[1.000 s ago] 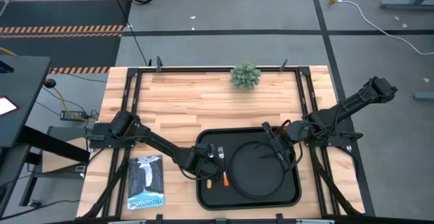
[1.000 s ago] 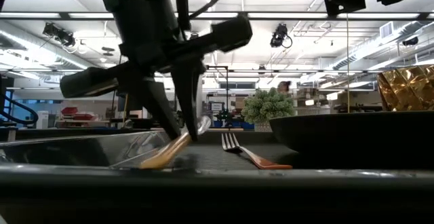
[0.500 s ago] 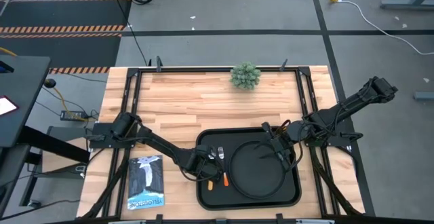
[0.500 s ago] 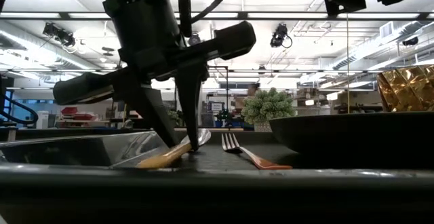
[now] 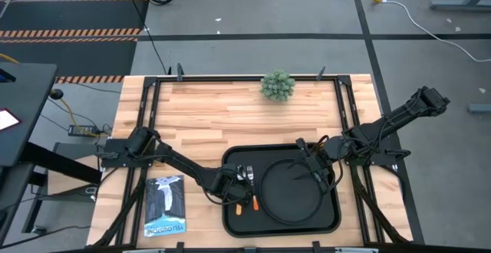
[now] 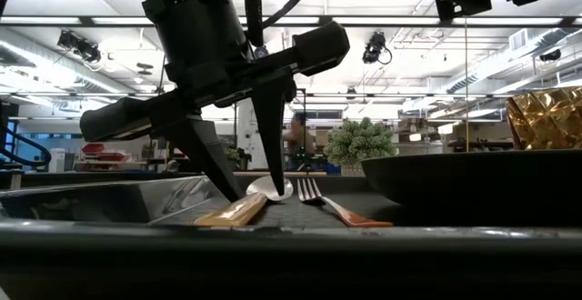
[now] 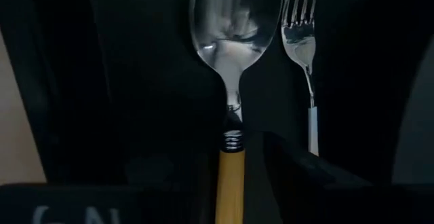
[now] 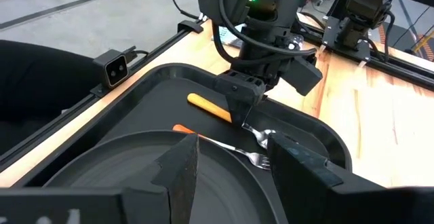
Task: Pick and place plate/cup/fork/spoon on tray
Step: Put the orange spoon on the black tray to the left of the orange fork, then return to Home Position
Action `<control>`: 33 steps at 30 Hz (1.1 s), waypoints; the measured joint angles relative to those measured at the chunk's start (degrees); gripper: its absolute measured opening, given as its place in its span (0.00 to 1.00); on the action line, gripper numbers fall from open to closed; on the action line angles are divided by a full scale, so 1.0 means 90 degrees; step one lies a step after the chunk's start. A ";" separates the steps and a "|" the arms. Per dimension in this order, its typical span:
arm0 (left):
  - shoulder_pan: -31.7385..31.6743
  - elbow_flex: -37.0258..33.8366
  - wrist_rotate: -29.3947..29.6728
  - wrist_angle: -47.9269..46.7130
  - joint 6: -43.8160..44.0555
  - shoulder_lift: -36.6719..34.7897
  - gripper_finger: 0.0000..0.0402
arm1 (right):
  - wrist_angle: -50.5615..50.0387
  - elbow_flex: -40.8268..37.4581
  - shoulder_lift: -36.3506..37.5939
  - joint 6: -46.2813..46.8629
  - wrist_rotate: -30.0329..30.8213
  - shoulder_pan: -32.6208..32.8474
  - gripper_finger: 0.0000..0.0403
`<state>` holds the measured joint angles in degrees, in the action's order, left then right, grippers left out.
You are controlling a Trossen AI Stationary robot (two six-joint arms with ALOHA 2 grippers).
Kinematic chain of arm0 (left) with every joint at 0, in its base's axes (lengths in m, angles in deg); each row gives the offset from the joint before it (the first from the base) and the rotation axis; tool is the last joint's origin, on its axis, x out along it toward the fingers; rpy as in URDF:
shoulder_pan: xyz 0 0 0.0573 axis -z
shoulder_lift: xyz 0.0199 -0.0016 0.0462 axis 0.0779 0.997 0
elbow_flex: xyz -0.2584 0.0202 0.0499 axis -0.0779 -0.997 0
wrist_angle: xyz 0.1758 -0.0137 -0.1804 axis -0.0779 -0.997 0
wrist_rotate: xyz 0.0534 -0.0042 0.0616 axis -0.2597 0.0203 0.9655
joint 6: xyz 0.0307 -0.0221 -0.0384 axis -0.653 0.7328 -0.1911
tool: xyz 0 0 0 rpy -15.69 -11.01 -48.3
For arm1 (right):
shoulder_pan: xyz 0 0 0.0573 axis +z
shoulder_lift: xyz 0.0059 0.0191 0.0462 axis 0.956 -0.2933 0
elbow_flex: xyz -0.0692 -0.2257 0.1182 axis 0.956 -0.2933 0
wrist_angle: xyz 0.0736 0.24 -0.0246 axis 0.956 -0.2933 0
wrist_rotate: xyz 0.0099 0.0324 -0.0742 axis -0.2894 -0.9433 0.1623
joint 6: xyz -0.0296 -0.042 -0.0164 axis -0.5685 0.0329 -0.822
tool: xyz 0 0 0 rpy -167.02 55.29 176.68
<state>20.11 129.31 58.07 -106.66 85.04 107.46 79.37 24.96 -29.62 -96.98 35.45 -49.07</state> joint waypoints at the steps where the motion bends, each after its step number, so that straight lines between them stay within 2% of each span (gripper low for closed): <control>1: 0.0000 0.0000 -0.0002 -0.0003 -0.0065 0.0000 0.38 | 0.0020 0.0000 0.0000 -0.0008 0.0001 -0.0002 0.45; 10: 0.0002 -0.0002 0.0035 -0.0180 -0.0502 -0.0066 0.37 | 0.0061 0.0002 0.0000 0.0004 -0.0009 -0.0002 0.45; 21: 0.0002 -0.0005 0.0249 -0.0443 -0.1485 -0.0403 0.37 | 0.0109 0.0002 0.0000 0.0031 -0.0009 0.0000 0.45; 29: -0.0002 -0.0002 0.0738 0.0729 -0.4429 -0.0436 0.37 | 0.0245 0.0002 0.0000 0.0031 -0.0006 -0.0002 0.45; 33: 0.0002 -0.0003 0.0728 0.1159 -0.5706 -0.0339 0.37 | 0.0233 0.0002 0.0000 0.0053 -0.0006 -0.0002 0.45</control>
<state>20.13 129.28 64.62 -96.23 33.68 104.41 81.46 24.98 -29.62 -96.50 35.39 -49.09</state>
